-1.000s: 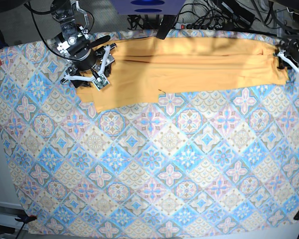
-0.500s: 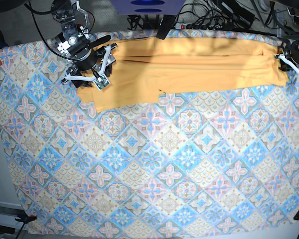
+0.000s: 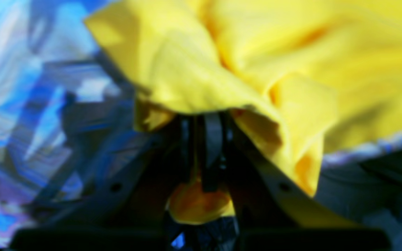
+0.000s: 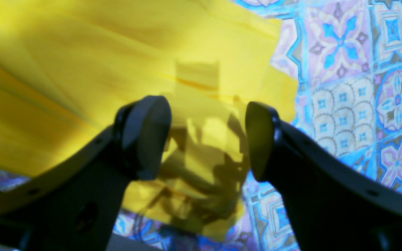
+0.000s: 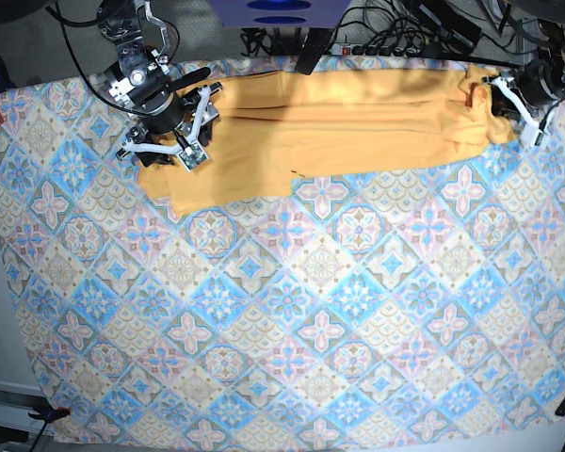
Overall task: Fold the T-shirt properly
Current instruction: 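Lift the strip end with the left gripper toward the right gripper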
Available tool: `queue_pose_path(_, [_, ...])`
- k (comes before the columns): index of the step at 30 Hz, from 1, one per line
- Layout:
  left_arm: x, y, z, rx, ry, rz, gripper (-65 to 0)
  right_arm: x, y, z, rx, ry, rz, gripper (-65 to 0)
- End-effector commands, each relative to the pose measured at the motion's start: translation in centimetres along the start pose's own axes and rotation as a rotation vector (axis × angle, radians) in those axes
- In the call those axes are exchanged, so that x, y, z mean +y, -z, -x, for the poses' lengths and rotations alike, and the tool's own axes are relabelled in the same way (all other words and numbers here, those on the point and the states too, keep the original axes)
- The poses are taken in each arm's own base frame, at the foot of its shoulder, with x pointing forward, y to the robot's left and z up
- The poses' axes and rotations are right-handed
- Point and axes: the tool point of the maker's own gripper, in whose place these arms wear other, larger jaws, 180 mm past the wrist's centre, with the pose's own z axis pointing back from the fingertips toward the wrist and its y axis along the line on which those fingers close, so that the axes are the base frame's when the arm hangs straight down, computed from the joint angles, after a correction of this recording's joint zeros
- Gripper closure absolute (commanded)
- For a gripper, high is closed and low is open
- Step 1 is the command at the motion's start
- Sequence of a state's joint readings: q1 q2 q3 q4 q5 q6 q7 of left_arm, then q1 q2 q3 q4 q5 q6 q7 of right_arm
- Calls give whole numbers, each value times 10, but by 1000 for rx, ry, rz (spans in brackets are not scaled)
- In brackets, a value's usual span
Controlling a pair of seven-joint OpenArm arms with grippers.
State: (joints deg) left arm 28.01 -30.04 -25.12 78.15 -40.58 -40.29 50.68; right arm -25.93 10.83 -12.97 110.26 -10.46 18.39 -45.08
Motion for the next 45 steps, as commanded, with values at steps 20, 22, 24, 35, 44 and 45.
queue_pose_path(20, [-63, -63, -90, -144, 249, 17, 0, -5, -2, -7, -29, -1, 12, -364])
queue_pose_path(22, [-76, -66, -92, -135, 283, 17, 0, -5, -2, -7, -29, -1, 12, -364])
queue_pose_path(24, [-86, -66, -99, -140, 303, 17, 0, -4, -2, -7, -29, -2, 11, -364])
queue_pose_path(35, [-169, -23, -116, -125, 425, 235, 0, -3, -1, -5, -24, -2, 7, -364])
queue_pose_path(44, [-232, 0, -103, -84, 505, 376, 0, -3, -1, -5, -24, -2, 7, -364])
queue_pose_path(45, [-240, 2, -100, -74, 519, 397, 0, -3, -1, -5, -24, -2, 7, -364])
